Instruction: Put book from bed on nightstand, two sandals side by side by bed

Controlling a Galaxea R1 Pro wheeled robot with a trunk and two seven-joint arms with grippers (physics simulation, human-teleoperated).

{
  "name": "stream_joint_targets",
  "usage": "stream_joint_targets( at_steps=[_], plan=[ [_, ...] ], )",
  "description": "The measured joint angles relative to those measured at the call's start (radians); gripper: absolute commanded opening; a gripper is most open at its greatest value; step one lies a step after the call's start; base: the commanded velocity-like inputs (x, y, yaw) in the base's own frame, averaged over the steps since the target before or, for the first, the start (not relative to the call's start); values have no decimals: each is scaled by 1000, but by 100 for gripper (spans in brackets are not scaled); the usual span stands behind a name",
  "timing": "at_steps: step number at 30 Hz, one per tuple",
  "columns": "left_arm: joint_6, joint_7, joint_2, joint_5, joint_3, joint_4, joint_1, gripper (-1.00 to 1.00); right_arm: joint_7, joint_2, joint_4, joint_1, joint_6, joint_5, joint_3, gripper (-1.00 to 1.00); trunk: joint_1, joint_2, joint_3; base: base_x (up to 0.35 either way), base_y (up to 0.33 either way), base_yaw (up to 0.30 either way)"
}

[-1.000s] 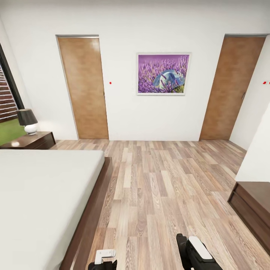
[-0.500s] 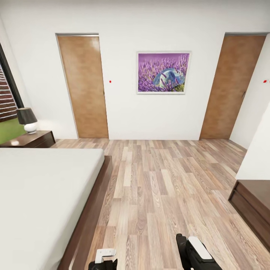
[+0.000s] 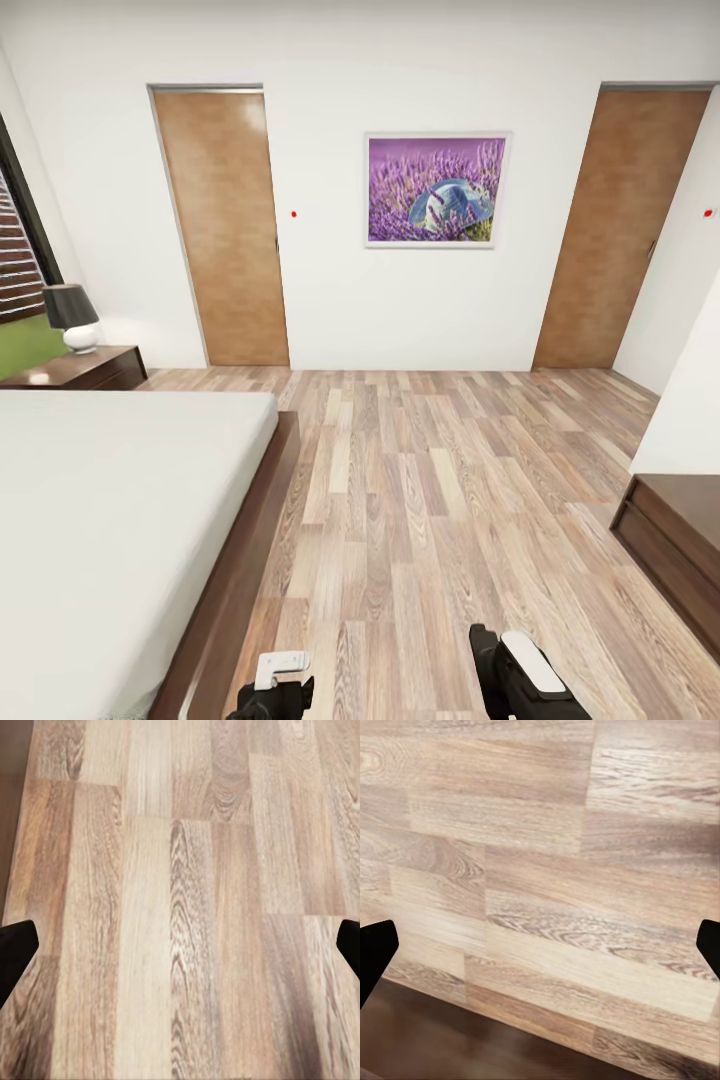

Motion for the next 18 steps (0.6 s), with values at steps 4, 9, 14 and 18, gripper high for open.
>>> stream_joint_targets(
  at_steps=[4,9,14,18],
  plan=[
    [0,0,1,0,0,0,0,100,0,0,0,0,0,0,0,100,15,-28,-13,0,0,0],
    [0,-1,0,0,-1,1,0,100,-1,0,0,0,0,0,0,100,35,-63,-28,0,0,0],
    [0,-1,-1,0,-1,0,0,100,-2,0,0,0,0,0,0,100,54,-98,-44,0,0,0],
    [22,0,-10,1,-1,-113,0,100,-2,0,1,0,0,0,0,100,69,-126,-56,0,0,0]
  ],
)
